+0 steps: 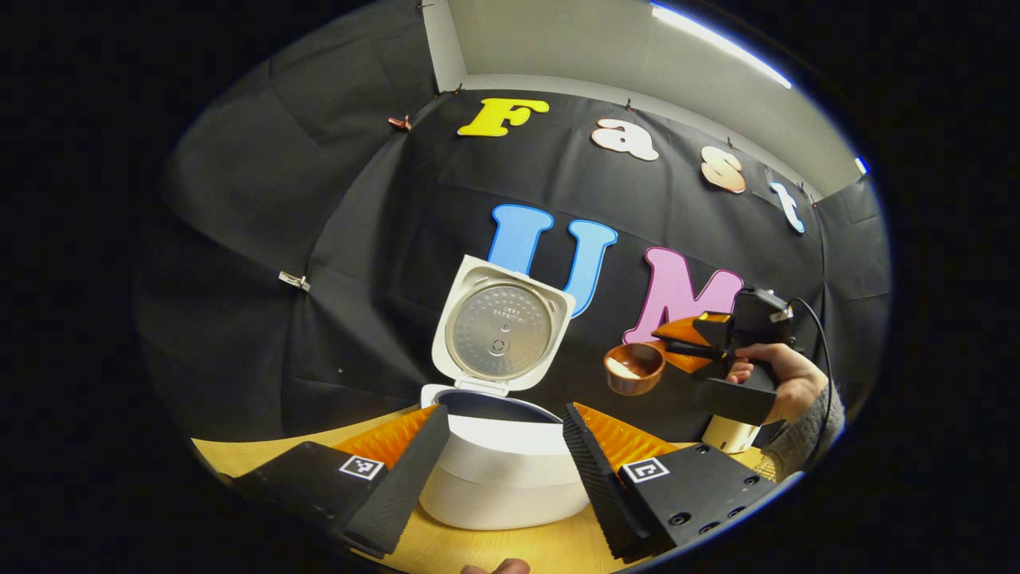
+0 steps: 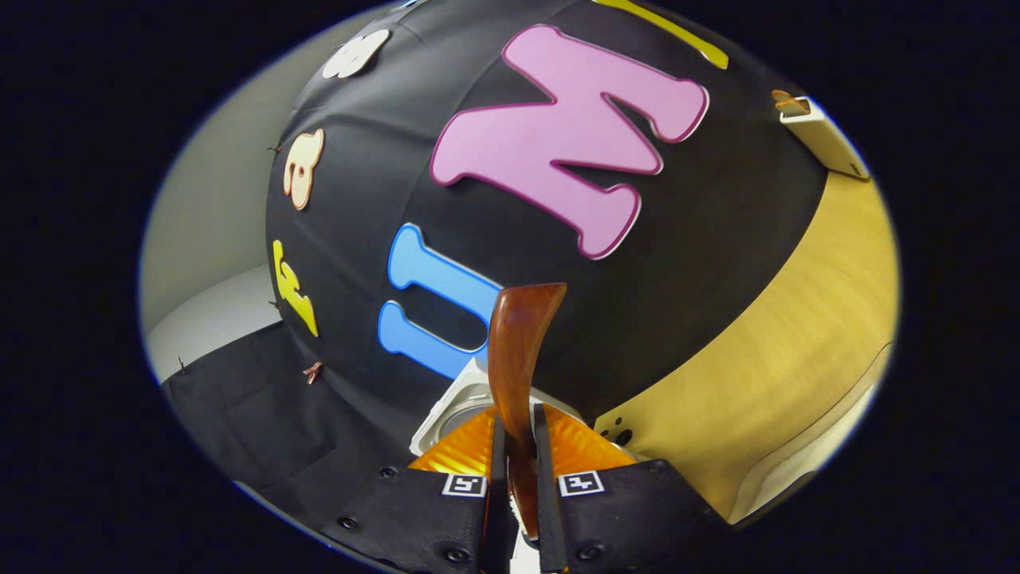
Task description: Close the left gripper, press the button to open the rice cooker; take a wooden spoon from the chopstick holder with the right hand, scoop a spoonful of rice and pour it into the rice cooker, then put the wooden spoon back into the chopstick holder.
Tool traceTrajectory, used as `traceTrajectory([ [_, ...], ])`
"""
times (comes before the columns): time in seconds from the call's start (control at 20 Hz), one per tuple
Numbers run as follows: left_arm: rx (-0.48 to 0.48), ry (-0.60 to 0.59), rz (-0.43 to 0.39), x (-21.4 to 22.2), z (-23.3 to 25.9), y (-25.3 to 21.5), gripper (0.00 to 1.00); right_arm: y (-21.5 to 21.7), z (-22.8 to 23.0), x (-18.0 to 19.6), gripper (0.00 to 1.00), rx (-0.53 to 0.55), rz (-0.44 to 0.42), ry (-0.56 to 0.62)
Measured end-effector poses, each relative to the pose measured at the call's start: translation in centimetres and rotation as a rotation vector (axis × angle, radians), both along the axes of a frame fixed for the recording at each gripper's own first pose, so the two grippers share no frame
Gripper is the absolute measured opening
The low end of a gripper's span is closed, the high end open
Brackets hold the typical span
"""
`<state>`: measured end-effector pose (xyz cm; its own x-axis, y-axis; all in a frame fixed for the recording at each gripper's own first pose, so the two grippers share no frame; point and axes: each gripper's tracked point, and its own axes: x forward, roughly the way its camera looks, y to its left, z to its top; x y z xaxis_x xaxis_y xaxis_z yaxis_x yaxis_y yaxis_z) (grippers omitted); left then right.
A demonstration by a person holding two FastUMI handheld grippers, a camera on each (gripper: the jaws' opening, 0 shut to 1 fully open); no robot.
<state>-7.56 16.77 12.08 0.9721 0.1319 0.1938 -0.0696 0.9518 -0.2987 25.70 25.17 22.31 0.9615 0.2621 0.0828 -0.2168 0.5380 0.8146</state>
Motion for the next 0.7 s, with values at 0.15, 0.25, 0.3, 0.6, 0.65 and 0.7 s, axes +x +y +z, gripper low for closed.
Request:
traceTrajectory([
  [0.15,-0.004,0.002,0.012,0.0,0.0,0.7,0.93,3.4,-1.7,2.2,0.18,-0.049,0.021,-0.001],
  [0.25,-0.01,0.009,0.015,0.2,-0.4,0.9,0.93,4.7,-3.3,3.2,0.18,-0.099,0.017,0.008],
  [0.3,-0.012,0.015,0.014,0.3,-0.6,0.9,0.93,4.9,-3.8,3.6,0.18,-0.129,0.006,0.01],
  [0.6,-0.024,0.022,0.012,0.5,-0.9,1.2,0.93,5.8,-3.8,5.6,0.18,-0.348,-0.066,-0.048],
  [0.65,-0.025,0.021,0.016,0.4,-0.9,1.4,0.93,6.3,-3.8,5.7,0.17,-0.374,-0.06,-0.053],
  [0.7,-0.025,0.023,0.019,0.4,-1.0,1.5,0.93,6.9,-3.9,5.7,0.17,-0.404,-0.047,-0.057],
])
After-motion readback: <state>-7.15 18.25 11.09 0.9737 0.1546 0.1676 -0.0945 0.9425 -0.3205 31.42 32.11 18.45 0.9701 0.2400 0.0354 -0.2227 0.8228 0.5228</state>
